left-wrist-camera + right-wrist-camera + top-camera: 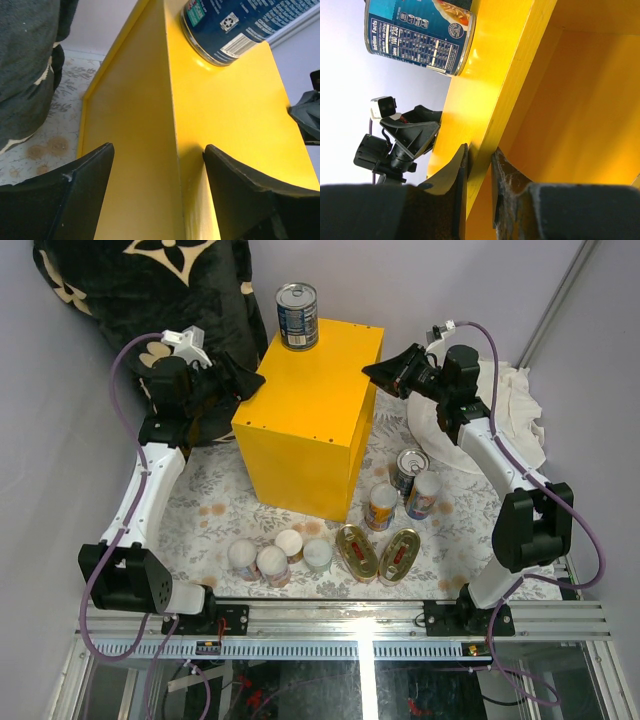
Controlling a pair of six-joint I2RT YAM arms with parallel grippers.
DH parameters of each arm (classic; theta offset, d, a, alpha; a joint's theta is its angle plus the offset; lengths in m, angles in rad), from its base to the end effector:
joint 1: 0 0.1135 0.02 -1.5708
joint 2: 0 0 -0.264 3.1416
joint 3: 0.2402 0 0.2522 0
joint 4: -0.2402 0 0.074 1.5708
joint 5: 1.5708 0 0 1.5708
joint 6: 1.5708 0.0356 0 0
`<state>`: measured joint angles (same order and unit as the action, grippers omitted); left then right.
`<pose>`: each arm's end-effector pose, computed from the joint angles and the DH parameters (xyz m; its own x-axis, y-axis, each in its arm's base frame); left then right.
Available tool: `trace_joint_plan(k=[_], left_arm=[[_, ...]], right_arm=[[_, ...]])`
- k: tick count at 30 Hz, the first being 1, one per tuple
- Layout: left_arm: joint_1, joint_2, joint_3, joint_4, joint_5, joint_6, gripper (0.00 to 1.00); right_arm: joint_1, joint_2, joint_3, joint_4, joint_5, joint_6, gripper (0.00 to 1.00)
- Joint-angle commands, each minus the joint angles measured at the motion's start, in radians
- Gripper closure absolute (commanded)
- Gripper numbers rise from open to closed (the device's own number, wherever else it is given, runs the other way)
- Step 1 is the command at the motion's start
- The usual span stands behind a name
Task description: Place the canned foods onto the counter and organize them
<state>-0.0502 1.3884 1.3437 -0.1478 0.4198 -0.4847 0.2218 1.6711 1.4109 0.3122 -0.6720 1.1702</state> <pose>0.3229 -0.0308 0.4017 -0.3766 -0.4071 -0.8321 0.3051 0.7937 -0.5263 0.3856 0.1097 0.3764 -0.6972 0.5815 -0.4192 -0.3503 0.2338 0.9070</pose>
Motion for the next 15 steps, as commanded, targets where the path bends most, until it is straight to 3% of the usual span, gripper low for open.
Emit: trace_joint_plan(k=[1,5,15], left_arm=[[-0.004,0.013,0.006,-0.075,0.126,-0.028,0.32],[-0.004,-0.008,-0.039,-0.054,0.178,-0.042,0.43],[-0.004,-0.140,-0.227,0.022,0.219,-0.119,0.44]], right_arm=[[0.036,0.001,0.023,0.070,-0.119,-0.127,1.00],[0.035,0.016,0.038,0.065,-0.126,-0.129,1.00],[0.057,0.075,0.089,0.038,-0.138,-0.146,1.00]])
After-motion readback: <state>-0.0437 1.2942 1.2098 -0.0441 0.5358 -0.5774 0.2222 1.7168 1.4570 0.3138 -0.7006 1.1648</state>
